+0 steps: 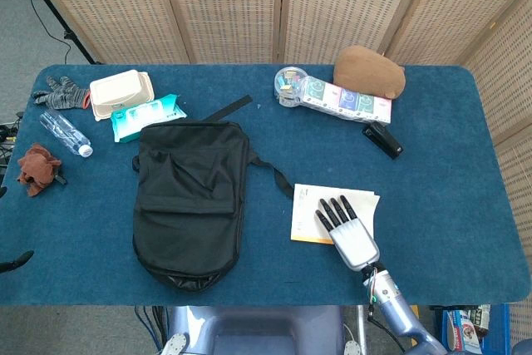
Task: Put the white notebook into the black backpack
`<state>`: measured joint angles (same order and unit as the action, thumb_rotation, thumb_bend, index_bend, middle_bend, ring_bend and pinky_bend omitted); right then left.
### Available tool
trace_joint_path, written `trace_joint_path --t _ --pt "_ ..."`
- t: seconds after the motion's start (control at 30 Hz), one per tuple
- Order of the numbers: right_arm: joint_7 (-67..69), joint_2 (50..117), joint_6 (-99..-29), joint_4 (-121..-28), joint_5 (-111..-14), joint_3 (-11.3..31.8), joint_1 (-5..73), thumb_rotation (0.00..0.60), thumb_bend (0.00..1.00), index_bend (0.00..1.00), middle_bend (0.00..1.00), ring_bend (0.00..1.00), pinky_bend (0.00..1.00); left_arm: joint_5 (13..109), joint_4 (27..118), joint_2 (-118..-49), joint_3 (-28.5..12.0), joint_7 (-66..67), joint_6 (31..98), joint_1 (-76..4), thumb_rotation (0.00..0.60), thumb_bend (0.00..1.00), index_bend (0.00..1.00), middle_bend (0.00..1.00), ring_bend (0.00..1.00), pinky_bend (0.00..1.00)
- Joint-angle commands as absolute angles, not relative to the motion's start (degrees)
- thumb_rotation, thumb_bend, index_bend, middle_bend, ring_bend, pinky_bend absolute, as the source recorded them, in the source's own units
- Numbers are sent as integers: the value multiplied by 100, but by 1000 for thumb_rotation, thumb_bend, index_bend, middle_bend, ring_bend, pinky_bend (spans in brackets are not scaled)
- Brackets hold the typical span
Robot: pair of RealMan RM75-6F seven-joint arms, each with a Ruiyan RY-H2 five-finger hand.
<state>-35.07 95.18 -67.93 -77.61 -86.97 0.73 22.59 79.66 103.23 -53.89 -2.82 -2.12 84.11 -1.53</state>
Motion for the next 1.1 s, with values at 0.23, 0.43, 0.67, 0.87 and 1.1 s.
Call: trace_joint_path --t 0.23,0.43,0.67,0.87,1.1 --pt "-3519 9662 -6745 -7611 -8602 95 2270 600 139 114 33 0 0 7959 10321 -5382 -286 -240 8406 -153 600 0 0 0 0 0" --pt "-3579 9795 -6748 -7448 -8492 147 2263 600 522 116 33 0 0 7962 10325 -5364 -283 -276 8399 -152 600 0 0 0 0 0" --pt "-3653 9808 -6721 -7453 -8363 185 2254 600 716 114 29 0 20 7965 10315 -5353 -282 -309 8388 -155 600 0 0 0 0 0" --pt "-3762 9813 -6666 -7500 -8184 283 2283 600 756 109 27 0 30 7972 10322 -5346 -276 -316 8383 -155 600 0 0 0 0 0" --pt "-3819 9822 -6590 -7500 -8084 335 2351 600 756 99 20 0 26 7972 10318 -5332 -274 -354 8363 -161 600 0 0 0 0 0"
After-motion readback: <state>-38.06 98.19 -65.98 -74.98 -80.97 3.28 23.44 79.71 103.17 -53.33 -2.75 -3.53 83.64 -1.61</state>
